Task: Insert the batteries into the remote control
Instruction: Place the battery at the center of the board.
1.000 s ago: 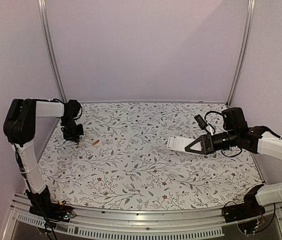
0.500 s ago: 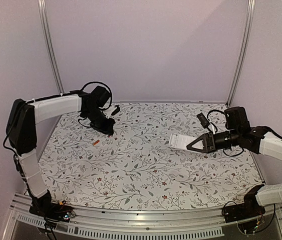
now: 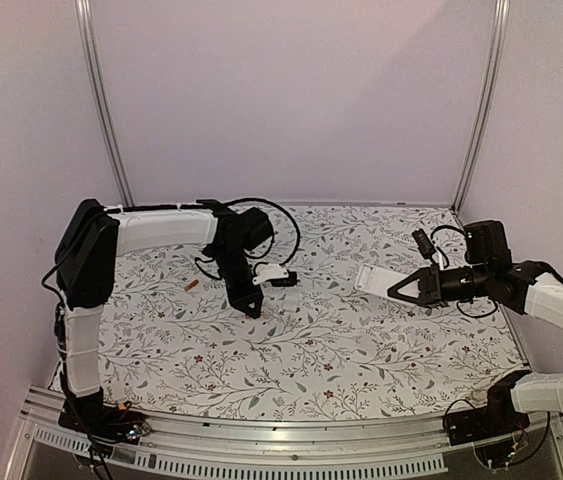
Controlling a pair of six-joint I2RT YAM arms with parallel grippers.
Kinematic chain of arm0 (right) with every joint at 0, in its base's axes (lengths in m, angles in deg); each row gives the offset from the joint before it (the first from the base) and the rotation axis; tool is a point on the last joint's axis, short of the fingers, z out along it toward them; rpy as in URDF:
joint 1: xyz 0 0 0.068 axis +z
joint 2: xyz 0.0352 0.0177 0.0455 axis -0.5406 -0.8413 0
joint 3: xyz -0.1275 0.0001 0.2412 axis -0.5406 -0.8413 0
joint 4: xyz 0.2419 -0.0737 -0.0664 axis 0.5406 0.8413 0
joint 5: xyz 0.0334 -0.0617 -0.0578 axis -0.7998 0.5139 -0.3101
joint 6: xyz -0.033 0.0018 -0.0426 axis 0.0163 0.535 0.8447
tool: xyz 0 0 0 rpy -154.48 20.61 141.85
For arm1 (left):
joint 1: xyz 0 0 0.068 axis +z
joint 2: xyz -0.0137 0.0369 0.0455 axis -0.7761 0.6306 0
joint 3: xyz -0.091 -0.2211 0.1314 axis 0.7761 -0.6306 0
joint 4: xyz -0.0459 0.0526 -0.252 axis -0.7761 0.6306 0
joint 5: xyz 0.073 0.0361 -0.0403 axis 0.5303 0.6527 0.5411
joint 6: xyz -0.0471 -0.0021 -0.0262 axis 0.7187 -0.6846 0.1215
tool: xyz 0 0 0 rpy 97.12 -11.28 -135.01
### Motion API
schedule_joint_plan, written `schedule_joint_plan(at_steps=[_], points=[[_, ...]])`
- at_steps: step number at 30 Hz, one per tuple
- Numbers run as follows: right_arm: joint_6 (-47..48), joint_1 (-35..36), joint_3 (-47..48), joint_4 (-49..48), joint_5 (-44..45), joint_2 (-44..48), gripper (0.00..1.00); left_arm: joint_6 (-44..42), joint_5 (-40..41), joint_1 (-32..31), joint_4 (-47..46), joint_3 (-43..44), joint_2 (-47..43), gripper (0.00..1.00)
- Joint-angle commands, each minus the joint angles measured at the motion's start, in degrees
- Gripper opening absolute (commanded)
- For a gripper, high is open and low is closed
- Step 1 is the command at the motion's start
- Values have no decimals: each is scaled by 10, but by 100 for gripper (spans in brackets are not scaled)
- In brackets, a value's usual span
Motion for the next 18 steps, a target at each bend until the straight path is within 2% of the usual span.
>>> schedule_joint_plan(at_steps=[1,10,11,15,16,18], points=[[-7,-8,-8,3,2,9,0,-91,-12,-20,51,37,39,12],[-4,-13,-6,10,5,-3,0,-113,23,-36,66,53,94,16],[-3,-14,-6,11,5,-4,0,-111,31,-35,65,55,97,21],[-2,-15,-3,12,7,-6,0,-99,55,-38,52,55,91,48],[-1,-16,-2,14,8,-6,0,-95,59,-40,48,54,85,58],[2,-17,0,14,10,-8,0,-85,71,-42,40,54,69,66]])
